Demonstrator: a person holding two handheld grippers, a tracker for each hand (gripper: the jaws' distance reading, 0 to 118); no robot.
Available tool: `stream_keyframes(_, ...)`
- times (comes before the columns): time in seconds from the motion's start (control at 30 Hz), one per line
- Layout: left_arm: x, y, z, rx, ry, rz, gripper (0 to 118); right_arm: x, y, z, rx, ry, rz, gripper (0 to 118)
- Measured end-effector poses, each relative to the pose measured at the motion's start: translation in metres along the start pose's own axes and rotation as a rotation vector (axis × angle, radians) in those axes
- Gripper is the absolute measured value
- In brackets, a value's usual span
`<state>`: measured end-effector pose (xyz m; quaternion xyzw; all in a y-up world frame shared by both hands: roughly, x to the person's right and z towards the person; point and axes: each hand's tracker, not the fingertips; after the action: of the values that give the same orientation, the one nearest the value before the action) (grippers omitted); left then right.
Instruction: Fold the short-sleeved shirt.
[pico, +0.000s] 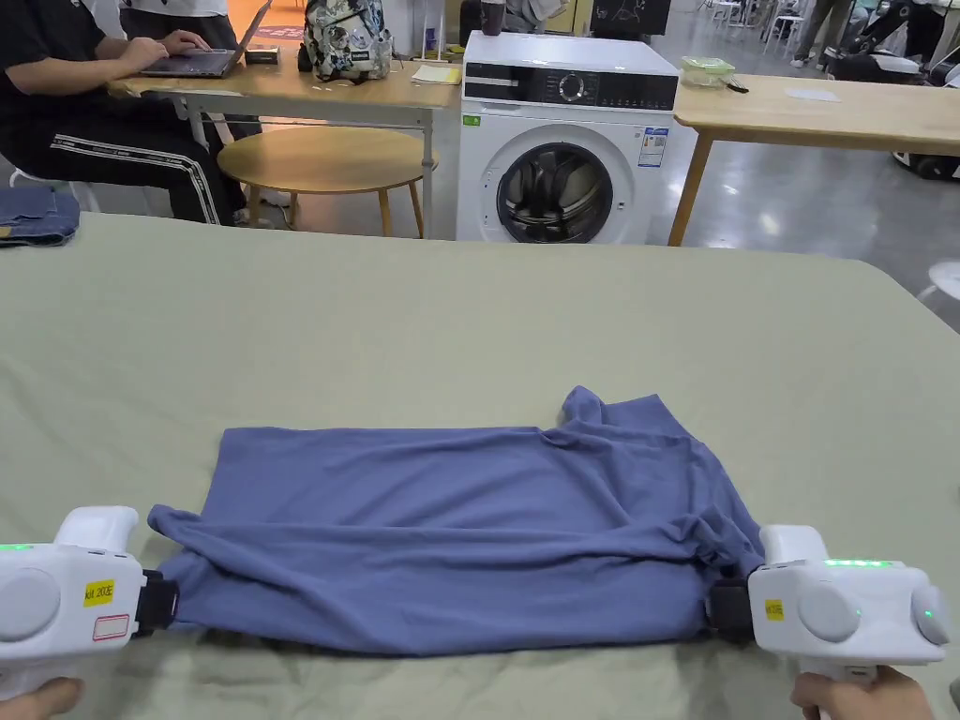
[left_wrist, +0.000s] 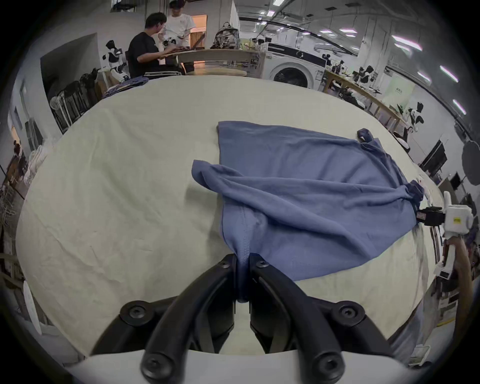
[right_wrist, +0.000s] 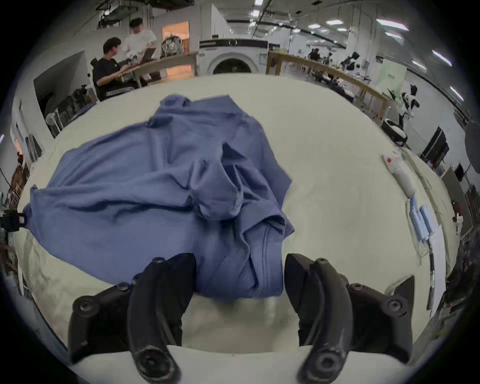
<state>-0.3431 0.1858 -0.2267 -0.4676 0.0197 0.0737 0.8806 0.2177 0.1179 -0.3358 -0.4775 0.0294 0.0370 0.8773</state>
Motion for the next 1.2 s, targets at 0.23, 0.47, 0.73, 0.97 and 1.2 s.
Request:
stream_keyframes(0.23,0.000,0.002,-0.001,-0.007,0.003,-0.007,3,0.001,-0.004,0.001,-0.001,0.078,-0.025,11)
stream_keyframes(0.47,0.003,0.006,0.012,0.032,0.001,-0.013,3,-0.003,0.002,0.045,0.047,0.064,-0.020,8)
stream_keyframes(0.73,0.003,0.019,0.062,0.117,0.009,-0.047,3,0.001,0.010,0.103,0.102,0.061,0.017,8)
stream_keyframes(0.97,-0.014,-0.020,0.075,0.076,0.009,-0.021,3,-0.002,-0.033,0.128,0.058,0.053,0.046,8)
stream_keyframes(1.2,-0.021,-0.080,0.044,-0.043,0.022,-0.003,3,-0.012,-0.097,0.092,-0.079,-0.003,0.058,8)
